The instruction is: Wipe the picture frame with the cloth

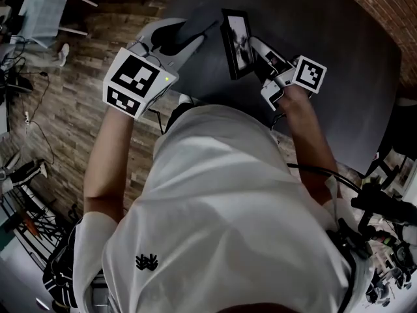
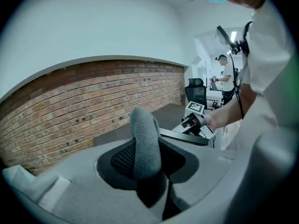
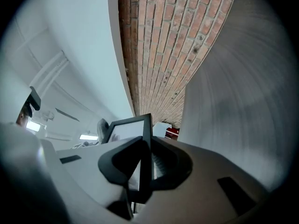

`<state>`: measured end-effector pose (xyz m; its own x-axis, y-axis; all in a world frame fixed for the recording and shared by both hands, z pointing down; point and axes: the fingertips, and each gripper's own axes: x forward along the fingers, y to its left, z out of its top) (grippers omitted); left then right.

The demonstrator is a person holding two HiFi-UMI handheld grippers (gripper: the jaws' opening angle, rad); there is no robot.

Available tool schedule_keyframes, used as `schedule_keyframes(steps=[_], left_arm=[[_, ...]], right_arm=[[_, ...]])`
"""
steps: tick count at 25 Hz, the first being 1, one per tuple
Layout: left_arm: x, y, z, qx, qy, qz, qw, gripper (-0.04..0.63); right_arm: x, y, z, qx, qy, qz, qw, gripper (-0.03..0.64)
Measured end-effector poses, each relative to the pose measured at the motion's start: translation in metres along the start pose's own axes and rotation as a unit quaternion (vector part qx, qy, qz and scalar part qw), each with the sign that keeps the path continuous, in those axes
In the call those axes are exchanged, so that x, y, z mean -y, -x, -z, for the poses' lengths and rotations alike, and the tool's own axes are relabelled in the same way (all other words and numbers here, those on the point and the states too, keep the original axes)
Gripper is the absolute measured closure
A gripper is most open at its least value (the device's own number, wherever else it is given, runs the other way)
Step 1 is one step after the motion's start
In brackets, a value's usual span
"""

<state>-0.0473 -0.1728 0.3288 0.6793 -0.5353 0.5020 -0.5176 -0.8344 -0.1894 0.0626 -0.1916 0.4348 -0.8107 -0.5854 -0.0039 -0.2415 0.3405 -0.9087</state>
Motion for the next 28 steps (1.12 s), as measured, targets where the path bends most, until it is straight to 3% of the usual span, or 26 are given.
schedule_keyframes(steps=[3,10,28], left_arm=[[-0.003,-0.008,0.000,-0.012,-0.011,0.002,0.9999,0.466],[0.043,-0.011,0.012,-0.022,-0.035,0.054,0.9977,0.466],[0.109,-0.007,0.029,-0.034,-0.044,0.133,0.9895,0.466]], right_arm=[[0.001,-0.001,0.002,-0.002,0.003,0.003,1.000,0.549],[0.012,0.005,-0.006,0.014,-0.007,0.028,0.999,0.549],[0.027,0.012,-0.028,0.063,-0.034,0.067,0.995,0.549]])
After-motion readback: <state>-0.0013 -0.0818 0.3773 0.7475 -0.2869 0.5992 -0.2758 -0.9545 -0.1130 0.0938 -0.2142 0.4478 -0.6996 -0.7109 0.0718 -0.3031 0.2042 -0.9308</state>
